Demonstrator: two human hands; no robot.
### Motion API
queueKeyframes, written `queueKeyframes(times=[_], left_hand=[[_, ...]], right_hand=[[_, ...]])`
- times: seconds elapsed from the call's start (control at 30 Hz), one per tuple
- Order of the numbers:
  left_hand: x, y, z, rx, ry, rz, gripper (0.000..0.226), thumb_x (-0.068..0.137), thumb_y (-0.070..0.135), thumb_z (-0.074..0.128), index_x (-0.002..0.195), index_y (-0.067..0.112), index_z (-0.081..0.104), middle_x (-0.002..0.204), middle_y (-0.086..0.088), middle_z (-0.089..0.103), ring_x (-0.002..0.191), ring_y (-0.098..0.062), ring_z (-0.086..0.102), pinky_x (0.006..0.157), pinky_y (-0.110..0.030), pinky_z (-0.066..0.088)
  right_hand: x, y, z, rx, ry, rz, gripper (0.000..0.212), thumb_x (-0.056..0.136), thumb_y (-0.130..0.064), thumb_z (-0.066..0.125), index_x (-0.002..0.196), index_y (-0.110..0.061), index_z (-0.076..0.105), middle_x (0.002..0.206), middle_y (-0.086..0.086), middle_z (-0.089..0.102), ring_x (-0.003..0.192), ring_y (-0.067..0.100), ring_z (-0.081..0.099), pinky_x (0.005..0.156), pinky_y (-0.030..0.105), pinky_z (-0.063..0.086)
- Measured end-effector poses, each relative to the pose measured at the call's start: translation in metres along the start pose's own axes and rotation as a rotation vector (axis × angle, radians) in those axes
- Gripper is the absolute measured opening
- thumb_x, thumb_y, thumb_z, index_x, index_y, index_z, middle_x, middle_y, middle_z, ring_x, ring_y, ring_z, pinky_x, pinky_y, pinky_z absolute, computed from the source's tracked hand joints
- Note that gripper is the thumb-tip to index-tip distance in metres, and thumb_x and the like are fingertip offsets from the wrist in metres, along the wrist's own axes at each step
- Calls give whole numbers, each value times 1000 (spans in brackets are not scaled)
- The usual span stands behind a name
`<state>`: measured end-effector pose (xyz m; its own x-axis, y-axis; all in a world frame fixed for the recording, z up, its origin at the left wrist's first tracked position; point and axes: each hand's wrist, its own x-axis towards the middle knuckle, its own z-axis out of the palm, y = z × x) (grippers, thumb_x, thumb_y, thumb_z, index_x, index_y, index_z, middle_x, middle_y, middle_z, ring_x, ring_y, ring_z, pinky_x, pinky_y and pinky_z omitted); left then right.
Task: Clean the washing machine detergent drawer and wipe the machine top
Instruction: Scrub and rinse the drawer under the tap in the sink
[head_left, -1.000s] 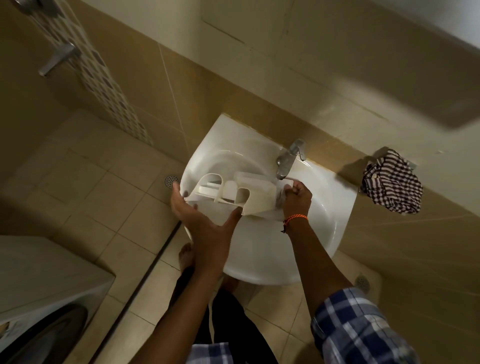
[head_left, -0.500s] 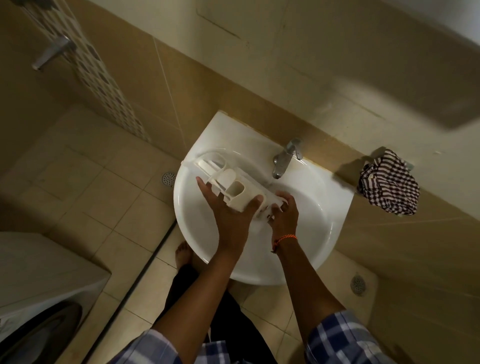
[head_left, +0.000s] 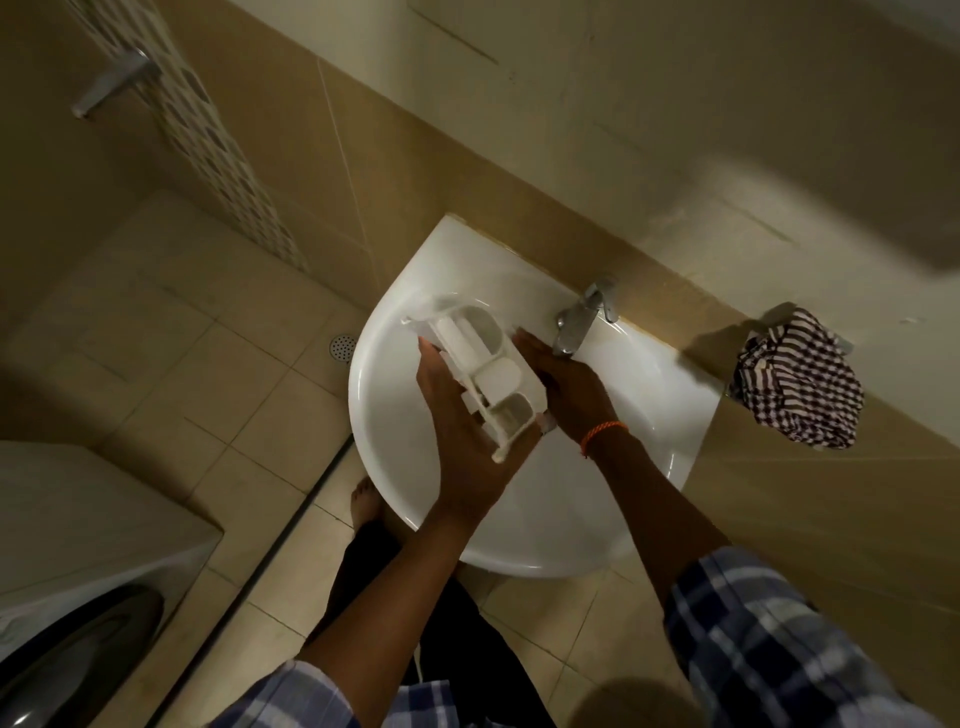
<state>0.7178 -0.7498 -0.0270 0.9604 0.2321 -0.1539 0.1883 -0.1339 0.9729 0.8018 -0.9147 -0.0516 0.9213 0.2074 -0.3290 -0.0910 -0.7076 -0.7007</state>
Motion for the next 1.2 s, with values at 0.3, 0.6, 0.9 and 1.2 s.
queueKeyframes(times=[0.3,0.6,0.9,1.2], left_hand=[[21,17,1,-62,102,68,130,77,72,85,166,-1,23,160,-14,47,150,-32,46,122,-44,45],[13,24,6,42,-56,152,121,79,11,97,168,-1,16,176,-11,17,161,4,14,122,-8,25],[7,2,-3,-95,-18,102,124,78,51,94,165,0,20,156,-25,46,146,-49,47,115,-64,48],[22,6,-11,-94,-39,104,127,75,65,90,164,0,29,155,-17,53,145,-38,53,117,-50,51]], right_hand=[[-26,29,-14,-287,142,-120,43,110,-26,56,153,-30,55,148,3,64,133,30,64,117,44,44],[-21,32,-15,33,80,34,36,110,-27,54,143,-16,65,139,10,68,130,27,60,116,48,49],[-26,37,3,-420,170,-175,52,107,-41,48,159,-33,47,144,18,55,126,37,57,102,49,57],[-22,40,2,-358,94,-110,40,110,-33,47,145,-17,59,112,13,64,104,30,58,95,54,54]])
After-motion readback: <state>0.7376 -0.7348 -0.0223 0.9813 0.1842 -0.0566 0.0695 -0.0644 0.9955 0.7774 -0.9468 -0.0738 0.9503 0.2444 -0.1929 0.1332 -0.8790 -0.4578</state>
